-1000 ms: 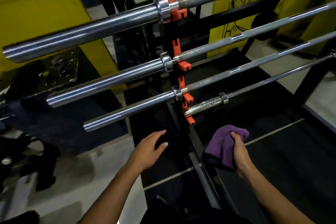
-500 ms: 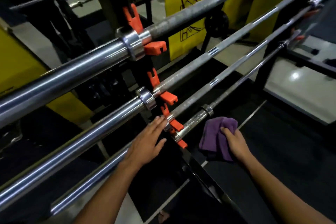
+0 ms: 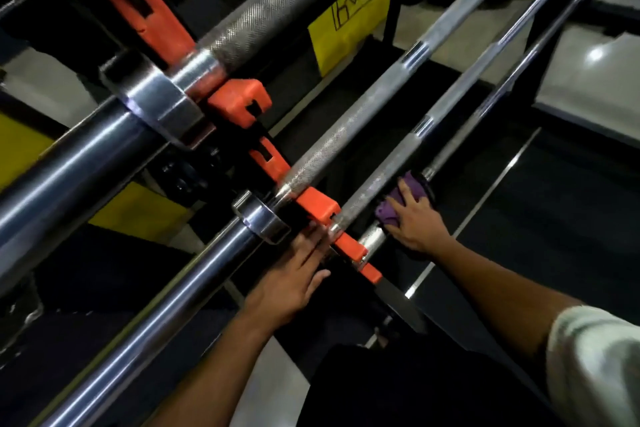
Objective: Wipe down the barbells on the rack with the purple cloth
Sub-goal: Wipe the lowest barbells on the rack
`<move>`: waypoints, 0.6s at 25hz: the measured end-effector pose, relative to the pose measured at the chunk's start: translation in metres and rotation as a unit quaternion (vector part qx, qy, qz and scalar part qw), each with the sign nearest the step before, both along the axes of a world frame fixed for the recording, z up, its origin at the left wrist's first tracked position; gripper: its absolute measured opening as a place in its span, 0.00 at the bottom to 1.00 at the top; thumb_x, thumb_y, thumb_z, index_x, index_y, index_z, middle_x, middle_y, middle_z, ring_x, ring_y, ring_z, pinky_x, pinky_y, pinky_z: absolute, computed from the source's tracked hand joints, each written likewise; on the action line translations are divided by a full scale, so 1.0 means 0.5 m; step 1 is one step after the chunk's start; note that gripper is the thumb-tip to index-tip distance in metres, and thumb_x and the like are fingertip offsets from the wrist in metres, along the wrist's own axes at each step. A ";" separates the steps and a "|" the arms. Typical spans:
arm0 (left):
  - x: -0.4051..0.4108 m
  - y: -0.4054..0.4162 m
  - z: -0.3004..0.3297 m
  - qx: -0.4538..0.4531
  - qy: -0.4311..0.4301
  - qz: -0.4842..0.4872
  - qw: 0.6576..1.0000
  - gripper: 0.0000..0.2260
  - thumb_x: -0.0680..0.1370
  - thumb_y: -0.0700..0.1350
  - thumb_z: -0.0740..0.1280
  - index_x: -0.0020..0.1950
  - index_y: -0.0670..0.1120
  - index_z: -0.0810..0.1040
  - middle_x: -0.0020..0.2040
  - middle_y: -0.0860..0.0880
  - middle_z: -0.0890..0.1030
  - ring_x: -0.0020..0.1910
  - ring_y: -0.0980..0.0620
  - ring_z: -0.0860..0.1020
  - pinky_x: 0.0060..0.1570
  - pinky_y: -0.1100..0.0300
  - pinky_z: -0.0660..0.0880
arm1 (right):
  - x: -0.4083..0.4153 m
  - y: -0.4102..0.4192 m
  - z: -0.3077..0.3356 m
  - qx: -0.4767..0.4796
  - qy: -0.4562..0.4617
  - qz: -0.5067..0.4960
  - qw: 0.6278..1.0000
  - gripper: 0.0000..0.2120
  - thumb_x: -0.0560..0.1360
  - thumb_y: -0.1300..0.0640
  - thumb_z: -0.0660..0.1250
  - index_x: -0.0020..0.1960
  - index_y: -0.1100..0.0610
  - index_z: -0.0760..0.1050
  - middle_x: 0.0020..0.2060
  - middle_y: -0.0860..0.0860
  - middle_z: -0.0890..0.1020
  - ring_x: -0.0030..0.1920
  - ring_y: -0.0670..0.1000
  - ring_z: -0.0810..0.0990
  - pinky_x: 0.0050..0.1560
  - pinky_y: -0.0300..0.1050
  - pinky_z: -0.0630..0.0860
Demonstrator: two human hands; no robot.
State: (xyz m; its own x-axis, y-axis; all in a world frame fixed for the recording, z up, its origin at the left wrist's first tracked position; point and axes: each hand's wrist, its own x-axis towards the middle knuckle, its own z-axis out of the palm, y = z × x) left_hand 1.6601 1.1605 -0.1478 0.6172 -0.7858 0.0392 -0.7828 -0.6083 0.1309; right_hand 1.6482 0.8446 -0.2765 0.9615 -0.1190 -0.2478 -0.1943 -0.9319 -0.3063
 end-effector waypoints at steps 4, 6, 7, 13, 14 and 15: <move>0.006 0.000 0.000 -0.001 -0.015 -0.019 1.000 0.25 0.85 0.57 0.51 0.79 0.46 0.62 0.81 0.48 0.57 0.79 0.52 0.54 0.72 0.59 0.64 | -0.002 -0.001 -0.010 0.013 -0.014 0.031 0.999 0.34 0.77 0.37 0.60 0.79 0.48 0.58 0.80 0.53 0.56 0.64 0.67 0.72 0.63 0.61 0.75; 0.005 0.000 0.005 0.000 -0.022 -0.021 1.000 0.25 0.85 0.57 0.50 0.79 0.46 0.62 0.80 0.48 0.58 0.79 0.52 0.54 0.71 0.57 0.65 | -0.011 0.050 0.001 0.044 -0.021 0.027 0.998 0.34 0.76 0.36 0.55 0.77 0.51 0.63 0.77 0.54 0.61 0.60 0.66 0.74 0.61 0.59 0.75; 0.002 0.001 0.005 0.002 -0.028 -0.020 0.999 0.25 0.86 0.56 0.50 0.79 0.46 0.61 0.80 0.48 0.58 0.79 0.52 0.53 0.70 0.57 0.66 | -0.024 0.088 0.008 0.052 -0.025 0.039 0.998 0.34 0.75 0.36 0.54 0.76 0.52 0.64 0.76 0.55 0.62 0.58 0.66 0.74 0.60 0.58 0.75; 0.002 -0.003 0.008 0.020 -0.044 -0.023 0.999 0.25 0.86 0.57 0.49 0.80 0.47 0.60 0.81 0.48 0.59 0.78 0.48 0.60 0.71 0.56 0.67 | -0.074 0.124 0.006 0.078 -0.004 0.158 0.984 0.34 0.76 0.41 0.61 0.80 0.42 0.57 0.80 0.51 0.58 0.65 0.61 0.75 0.56 0.54 0.78; 0.002 -0.002 0.007 0.022 -0.036 -0.017 0.999 0.25 0.86 0.57 0.49 0.80 0.47 0.60 0.81 0.49 0.58 0.77 0.47 0.62 0.70 0.56 0.69 | -0.060 0.088 0.004 0.065 -0.007 0.165 0.984 0.34 0.76 0.38 0.59 0.80 0.39 0.55 0.81 0.48 0.56 0.67 0.58 0.76 0.53 0.52 0.80; 0.002 0.000 0.006 0.023 -0.028 -0.012 0.999 0.25 0.86 0.57 0.49 0.80 0.47 0.60 0.81 0.49 0.58 0.77 0.46 0.63 0.69 0.55 0.71 | -0.043 0.049 0.005 0.056 -0.006 0.145 0.988 0.34 0.75 0.35 0.58 0.79 0.38 0.54 0.81 0.47 0.55 0.67 0.57 0.77 0.51 0.52 0.81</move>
